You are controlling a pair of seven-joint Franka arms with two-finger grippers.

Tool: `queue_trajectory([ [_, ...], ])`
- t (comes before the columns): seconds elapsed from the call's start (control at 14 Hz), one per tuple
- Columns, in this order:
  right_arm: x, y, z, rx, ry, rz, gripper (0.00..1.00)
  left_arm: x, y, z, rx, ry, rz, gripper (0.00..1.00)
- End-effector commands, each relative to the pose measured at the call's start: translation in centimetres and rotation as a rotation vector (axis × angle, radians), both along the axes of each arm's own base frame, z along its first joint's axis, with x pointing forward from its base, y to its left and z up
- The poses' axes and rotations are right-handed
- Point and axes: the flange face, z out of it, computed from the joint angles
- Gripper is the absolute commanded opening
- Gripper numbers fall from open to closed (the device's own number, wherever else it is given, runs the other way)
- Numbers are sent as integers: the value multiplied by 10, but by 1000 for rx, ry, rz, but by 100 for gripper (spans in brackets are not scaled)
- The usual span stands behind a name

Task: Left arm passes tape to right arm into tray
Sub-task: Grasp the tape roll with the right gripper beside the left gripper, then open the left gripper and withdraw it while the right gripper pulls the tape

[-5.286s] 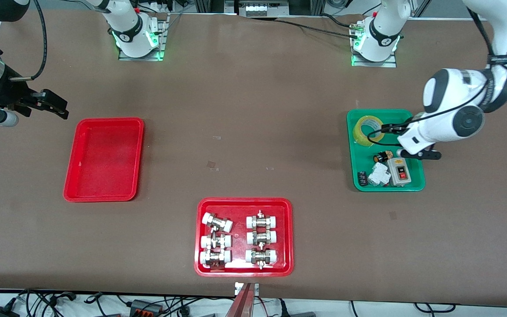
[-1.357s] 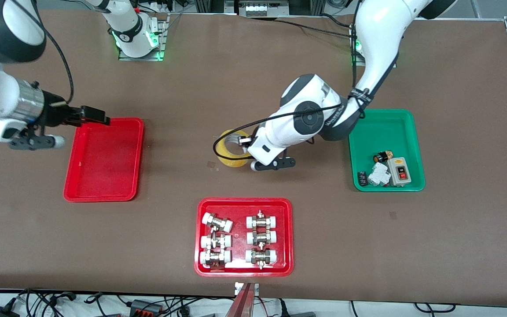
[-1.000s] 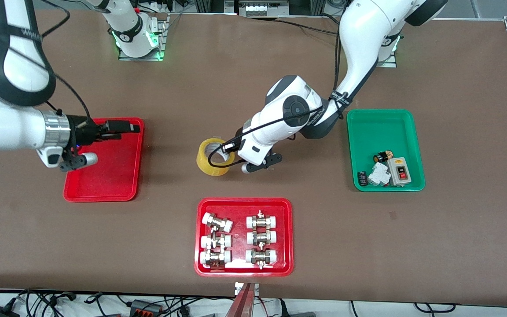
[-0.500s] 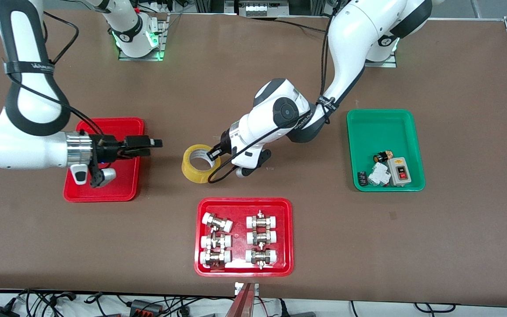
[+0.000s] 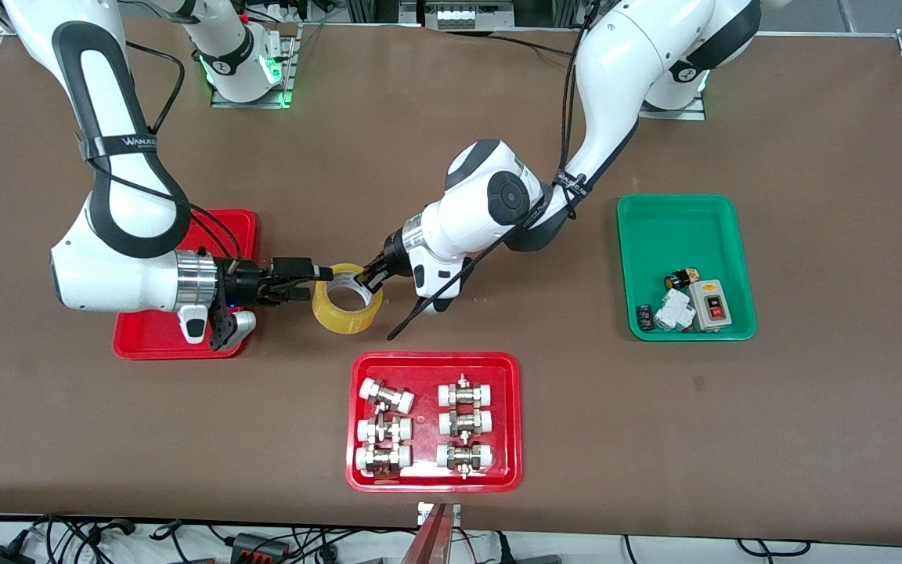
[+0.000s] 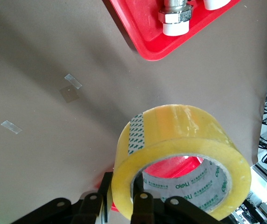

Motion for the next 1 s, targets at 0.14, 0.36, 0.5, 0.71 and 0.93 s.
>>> queue_trajectory([
  [0.14,13,6,-4,10,-41,-13,100,3,-5,5,-31,-2,15,6],
  [0.36,16,6,-2,4,-60,-21,70,4,-4,5,-31,-3,15,6],
  [0.5,16,6,-1,3,-63,-20,26,5,-4,6,-32,-4,16,6],
  [0.71,19,6,4,6,-83,-12,0,5,-4,6,-33,-6,13,6],
  [0.93,19,8,6,9,-89,-4,0,7,-2,7,-34,-10,12,7],
])
